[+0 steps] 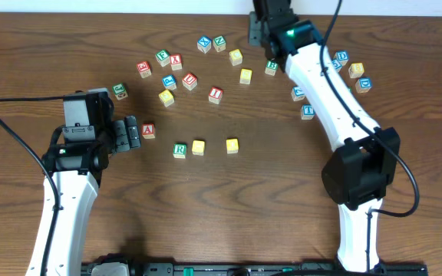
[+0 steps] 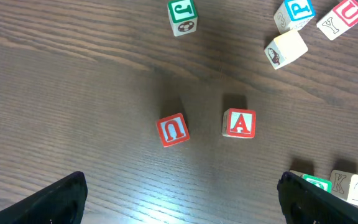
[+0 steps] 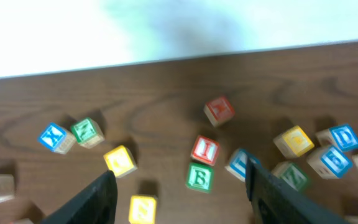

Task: Spell out ROBOT
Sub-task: 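Raise the right gripper and move it to the upper block cluster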

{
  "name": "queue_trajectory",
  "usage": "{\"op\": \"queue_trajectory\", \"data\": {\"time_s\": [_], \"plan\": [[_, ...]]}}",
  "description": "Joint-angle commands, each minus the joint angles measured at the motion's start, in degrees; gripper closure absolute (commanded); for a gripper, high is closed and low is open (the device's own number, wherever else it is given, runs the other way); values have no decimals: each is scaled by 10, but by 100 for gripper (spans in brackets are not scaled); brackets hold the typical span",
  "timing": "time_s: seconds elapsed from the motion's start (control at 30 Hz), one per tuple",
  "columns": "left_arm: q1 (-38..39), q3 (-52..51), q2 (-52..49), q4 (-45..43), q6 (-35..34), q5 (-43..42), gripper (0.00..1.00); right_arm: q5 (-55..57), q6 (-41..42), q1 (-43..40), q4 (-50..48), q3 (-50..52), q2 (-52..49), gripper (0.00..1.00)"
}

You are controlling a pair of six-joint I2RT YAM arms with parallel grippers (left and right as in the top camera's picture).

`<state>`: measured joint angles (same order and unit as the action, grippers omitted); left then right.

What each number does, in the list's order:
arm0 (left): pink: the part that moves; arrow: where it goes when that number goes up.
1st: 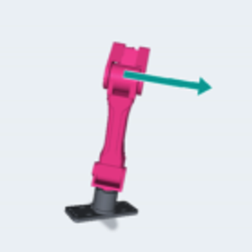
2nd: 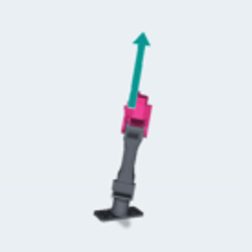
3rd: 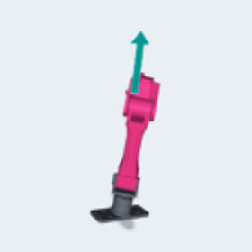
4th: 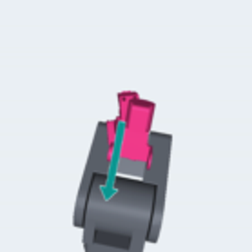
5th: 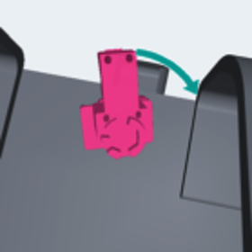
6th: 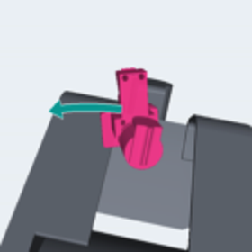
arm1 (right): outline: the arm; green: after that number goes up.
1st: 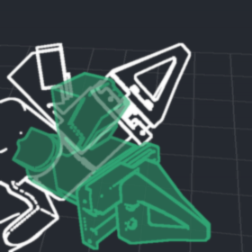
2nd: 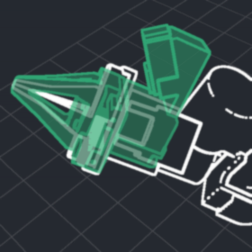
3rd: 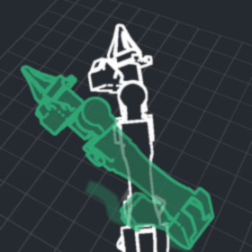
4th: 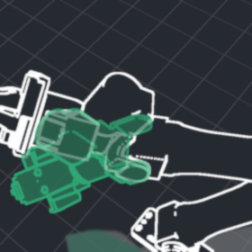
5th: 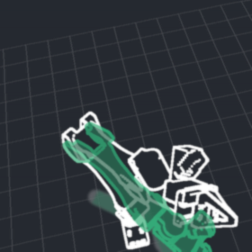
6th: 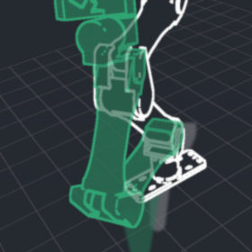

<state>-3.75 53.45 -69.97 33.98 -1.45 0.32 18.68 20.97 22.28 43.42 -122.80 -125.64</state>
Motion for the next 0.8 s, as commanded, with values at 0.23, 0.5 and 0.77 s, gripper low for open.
{"op": "queue_trajectory", "data": {"time_s": [0.23, 0.5, 0.77], "plan": [[-3, 16, 5, -2, 3, 1, 4, -94, 3, -46, 66, -36, -11, 44], [-3, 16, 5, -2, 3, 1, 4, -94, 2, -44, 61, -36, -43, 42], [-3, 16, 5, -2, 3, 1, 4, -91, 24, -27, 55, -36, -116, 42]]}}
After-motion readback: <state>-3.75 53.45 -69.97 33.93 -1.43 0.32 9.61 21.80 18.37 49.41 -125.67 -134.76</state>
